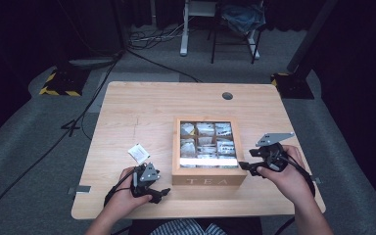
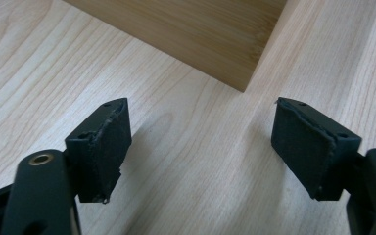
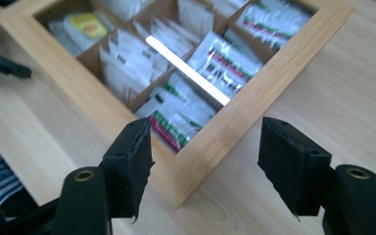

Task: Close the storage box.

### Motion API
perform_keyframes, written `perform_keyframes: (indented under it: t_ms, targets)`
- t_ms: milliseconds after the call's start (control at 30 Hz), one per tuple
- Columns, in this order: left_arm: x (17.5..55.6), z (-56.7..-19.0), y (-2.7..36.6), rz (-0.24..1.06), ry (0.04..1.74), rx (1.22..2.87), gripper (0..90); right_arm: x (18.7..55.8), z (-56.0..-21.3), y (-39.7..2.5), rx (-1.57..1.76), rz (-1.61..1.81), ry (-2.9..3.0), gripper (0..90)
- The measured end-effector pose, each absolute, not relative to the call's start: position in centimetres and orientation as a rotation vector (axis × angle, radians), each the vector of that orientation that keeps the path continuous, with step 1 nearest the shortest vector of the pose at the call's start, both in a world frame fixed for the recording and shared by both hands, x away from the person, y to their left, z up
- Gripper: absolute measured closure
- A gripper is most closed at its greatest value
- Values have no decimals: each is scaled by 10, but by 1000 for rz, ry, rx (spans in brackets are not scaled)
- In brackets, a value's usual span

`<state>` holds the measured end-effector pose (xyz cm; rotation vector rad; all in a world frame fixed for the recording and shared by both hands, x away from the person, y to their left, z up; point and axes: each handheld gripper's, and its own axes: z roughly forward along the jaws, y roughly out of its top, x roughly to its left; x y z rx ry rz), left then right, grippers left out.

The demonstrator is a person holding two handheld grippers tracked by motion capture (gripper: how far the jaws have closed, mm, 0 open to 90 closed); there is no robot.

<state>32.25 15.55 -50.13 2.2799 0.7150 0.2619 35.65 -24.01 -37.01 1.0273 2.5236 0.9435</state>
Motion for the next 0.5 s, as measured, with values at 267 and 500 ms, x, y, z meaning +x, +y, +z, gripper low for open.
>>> perform_keyframes:
  t_ms: [267, 500]
  targets:
    - [314, -494, 172, 307, 772, 2219, 250, 371, -367, -255, 1073, 984, 2455, 355]
    - [315, -489, 190, 342, 844, 2172, 252, 380, -366, -283, 1129, 979, 2395, 331]
